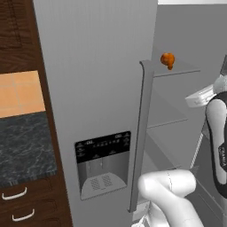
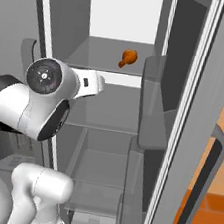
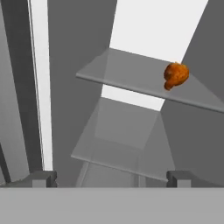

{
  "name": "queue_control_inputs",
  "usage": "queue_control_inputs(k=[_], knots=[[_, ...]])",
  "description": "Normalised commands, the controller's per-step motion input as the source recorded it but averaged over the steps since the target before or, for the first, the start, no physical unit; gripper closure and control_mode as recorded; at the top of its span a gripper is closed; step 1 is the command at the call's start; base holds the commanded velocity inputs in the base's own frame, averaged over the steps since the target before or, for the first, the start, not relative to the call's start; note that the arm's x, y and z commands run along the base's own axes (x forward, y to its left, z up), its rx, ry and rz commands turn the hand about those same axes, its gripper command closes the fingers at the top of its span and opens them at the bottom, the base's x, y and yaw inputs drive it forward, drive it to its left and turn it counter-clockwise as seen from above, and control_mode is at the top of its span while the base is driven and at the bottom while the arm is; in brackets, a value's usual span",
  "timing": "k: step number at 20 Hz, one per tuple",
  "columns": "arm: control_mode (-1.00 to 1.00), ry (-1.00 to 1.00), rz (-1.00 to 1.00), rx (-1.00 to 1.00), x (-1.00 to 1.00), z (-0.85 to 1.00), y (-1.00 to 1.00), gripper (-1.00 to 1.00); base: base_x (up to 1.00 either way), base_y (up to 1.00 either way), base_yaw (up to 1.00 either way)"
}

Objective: Place one corn and one chicken drumstick in each tupperware on the nearby counter, to pack two identical lunches.

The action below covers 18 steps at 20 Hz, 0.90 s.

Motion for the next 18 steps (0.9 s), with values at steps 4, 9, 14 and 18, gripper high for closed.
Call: queue_control_inputs(k=[4, 9, 14, 18], knots=[[-1.00, 0.02, -0.22, -0.08, 0.37, 0.81, 0.17, -1.00, 0.00, 0.00, 0.00], [-1.00, 0.00, -0.08, -0.01, 0.78, 0.49, -0.08, -1.00, 0.00, 0.00, 0.00], [-1.00, -0.01, -0.06, 0.00, 0.52, -0.04, -0.45, -1.00, 0.00, 0.00, 0.00], [-1.00, 0.00, -0.21, 0.06, 0.12, -0.02, -0.09, -1.00, 0.00, 0.00, 0.00]])
